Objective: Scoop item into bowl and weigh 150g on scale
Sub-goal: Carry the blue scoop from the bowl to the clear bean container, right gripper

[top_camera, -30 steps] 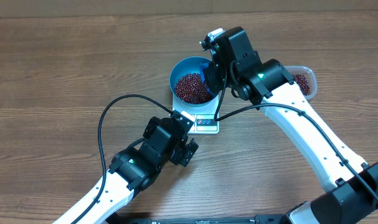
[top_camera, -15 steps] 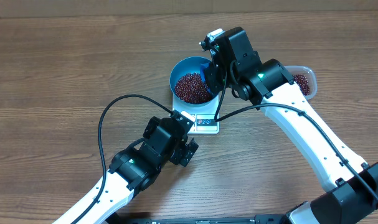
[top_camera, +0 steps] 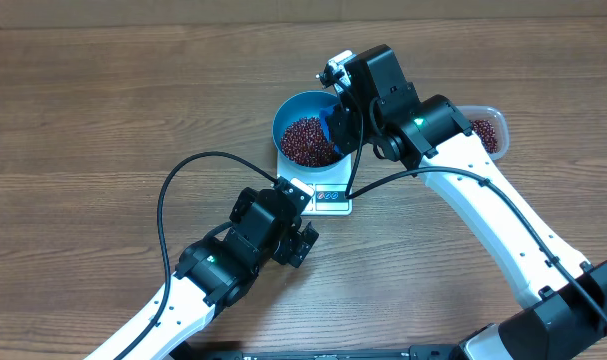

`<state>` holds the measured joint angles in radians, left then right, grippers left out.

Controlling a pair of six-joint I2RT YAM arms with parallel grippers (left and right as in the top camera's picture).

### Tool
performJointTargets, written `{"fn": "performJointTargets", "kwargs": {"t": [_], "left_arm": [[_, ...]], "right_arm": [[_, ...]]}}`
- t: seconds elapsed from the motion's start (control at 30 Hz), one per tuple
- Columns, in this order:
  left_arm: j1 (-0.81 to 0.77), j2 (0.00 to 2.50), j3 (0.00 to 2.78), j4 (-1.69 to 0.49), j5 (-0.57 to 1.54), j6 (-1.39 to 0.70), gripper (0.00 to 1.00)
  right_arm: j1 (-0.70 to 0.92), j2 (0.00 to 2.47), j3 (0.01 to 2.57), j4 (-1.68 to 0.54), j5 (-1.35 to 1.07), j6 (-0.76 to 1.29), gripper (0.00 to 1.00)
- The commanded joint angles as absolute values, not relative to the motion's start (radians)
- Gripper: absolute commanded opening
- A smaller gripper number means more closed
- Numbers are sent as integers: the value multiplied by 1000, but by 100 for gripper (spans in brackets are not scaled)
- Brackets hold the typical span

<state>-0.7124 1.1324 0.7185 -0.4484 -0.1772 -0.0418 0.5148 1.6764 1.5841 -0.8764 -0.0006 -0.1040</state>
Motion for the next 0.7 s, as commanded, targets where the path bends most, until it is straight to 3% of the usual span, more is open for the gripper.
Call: {"fn": "performJointTargets", "kwargs": {"t": [0.0,0.17,0.4,0.67], "left_arm": [[-707,1126,707,-445,-191,-22,100],[-707,1126,707,-445,-191,-22,100],[-707,1126,707,-445,-191,-22,100],[-707,1126,707,-445,-191,-22,100]], "right_arm": [[508,1644,1615,-870,-10,-109,4],[508,1644,1615,-869,-10,-76,4],[508,1644,1615,-864,-96,236,4],[469,1644,1615,-847,-116,455,4]]}}
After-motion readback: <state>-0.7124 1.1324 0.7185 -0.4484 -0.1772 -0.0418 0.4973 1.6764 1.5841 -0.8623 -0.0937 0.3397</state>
